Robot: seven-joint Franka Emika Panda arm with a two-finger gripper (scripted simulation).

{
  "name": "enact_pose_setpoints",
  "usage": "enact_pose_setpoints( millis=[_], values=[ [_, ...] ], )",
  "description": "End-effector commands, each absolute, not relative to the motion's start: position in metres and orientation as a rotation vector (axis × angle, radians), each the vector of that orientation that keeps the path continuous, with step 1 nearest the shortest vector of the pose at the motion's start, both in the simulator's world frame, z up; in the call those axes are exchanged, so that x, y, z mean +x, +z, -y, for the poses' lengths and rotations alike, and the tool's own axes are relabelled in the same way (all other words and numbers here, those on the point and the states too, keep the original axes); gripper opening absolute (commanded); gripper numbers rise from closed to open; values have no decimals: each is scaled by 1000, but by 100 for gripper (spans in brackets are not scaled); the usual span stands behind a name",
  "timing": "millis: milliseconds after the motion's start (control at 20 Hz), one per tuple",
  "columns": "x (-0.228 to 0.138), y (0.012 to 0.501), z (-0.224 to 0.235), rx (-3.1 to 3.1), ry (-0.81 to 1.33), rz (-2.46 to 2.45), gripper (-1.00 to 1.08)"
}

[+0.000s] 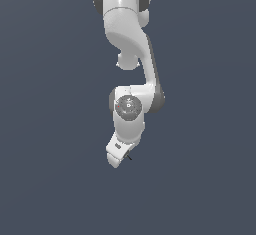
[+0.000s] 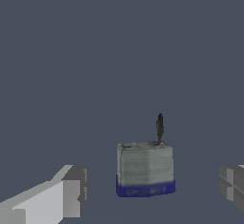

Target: Pick up the object and move it to a goal position.

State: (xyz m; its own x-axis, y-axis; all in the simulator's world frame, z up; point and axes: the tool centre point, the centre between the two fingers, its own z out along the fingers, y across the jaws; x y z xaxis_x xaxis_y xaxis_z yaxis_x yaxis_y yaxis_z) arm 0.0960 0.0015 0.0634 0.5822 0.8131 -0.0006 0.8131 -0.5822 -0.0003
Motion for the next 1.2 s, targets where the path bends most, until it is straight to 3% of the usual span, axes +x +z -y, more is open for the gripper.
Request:
enact_pose_setpoints(
  millis=[0,950,1000,1150],
  values=[
    [97,63,-1,2789,0,-1446,100],
    [97,13,-2,2789,0,-1446,100],
    [97,13,-2,2789,0,-1446,-100],
    [97,13,-2,2789,0,-1446,-100]
  ],
)
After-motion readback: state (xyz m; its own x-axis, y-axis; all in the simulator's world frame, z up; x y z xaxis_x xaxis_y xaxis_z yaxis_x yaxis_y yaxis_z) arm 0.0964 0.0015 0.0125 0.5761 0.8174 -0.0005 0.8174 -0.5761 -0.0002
